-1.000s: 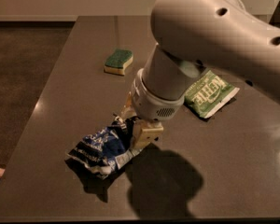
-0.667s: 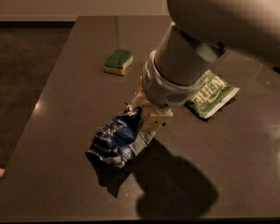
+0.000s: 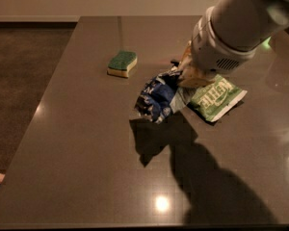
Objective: Move blue chip bag near green jalapeno chip bag
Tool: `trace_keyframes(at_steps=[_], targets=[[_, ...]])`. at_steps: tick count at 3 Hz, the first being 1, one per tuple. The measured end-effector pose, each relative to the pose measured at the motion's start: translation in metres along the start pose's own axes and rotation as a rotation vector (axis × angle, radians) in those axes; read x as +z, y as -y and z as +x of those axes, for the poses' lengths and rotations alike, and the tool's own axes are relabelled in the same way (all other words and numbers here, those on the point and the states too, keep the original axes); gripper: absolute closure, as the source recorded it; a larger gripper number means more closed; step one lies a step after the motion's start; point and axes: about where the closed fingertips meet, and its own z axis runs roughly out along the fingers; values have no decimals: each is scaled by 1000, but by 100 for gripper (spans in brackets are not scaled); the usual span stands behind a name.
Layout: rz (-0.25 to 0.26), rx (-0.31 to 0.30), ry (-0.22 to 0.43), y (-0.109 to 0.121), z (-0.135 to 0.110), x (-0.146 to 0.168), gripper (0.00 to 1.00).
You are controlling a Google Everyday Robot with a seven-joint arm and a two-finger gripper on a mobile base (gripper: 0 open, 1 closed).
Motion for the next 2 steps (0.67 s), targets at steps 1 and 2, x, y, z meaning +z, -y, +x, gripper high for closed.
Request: trace_keyframes(at_steps=[1, 2], targets=[[88, 55, -56, 32, 35, -15, 82], [108, 89, -100, 50, 65, -17, 59]])
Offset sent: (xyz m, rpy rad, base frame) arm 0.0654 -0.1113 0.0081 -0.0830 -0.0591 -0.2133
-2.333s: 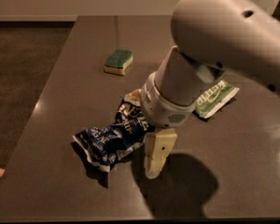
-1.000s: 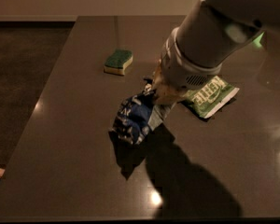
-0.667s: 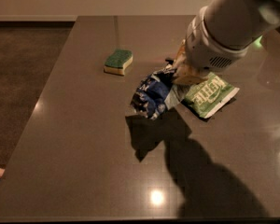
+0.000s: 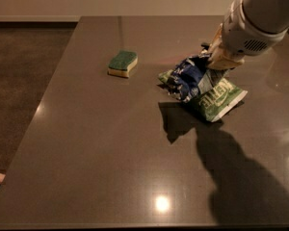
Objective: Move blue chip bag near green jalapeno chip bag
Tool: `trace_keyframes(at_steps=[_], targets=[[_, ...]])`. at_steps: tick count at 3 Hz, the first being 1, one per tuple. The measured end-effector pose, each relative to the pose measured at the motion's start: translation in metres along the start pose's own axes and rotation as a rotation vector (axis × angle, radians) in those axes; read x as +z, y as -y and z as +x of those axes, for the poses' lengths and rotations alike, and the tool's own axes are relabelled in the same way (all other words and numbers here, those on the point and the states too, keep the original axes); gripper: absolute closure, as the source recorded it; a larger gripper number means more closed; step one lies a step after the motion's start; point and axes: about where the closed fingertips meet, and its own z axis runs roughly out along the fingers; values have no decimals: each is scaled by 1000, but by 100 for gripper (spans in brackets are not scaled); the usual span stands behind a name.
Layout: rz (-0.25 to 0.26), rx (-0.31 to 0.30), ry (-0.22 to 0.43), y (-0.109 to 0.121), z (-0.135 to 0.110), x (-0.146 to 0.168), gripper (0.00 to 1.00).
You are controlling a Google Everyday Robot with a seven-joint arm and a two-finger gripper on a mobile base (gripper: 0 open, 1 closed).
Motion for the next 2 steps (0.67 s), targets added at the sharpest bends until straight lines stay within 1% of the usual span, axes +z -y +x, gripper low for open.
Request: trace_keyframes(at_steps=[2], targets=[[1, -4, 2, -1, -2, 0, 13]])
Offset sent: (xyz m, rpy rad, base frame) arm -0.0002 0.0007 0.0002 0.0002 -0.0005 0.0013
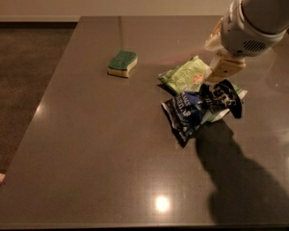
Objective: Move blue chip bag near green jalapeno chip bag
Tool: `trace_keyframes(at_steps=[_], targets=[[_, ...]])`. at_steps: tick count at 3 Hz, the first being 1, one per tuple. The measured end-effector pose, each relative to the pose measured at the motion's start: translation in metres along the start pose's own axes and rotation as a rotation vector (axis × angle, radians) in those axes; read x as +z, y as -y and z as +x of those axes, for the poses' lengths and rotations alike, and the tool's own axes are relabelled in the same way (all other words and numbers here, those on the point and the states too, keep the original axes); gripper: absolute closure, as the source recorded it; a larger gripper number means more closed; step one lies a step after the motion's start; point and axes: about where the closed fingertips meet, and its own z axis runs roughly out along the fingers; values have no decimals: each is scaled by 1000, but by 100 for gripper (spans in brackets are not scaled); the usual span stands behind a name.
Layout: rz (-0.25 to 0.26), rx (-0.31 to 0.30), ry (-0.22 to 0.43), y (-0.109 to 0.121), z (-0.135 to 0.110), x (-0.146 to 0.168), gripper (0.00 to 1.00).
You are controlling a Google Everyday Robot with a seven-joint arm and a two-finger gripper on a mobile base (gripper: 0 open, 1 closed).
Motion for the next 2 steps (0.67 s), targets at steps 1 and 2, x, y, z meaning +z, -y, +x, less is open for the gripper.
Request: trace_keyframes(at_steps=[1, 2], targets=[[1, -2, 1, 0, -1, -1, 0], [1, -2, 1, 0, -1, -1, 0]])
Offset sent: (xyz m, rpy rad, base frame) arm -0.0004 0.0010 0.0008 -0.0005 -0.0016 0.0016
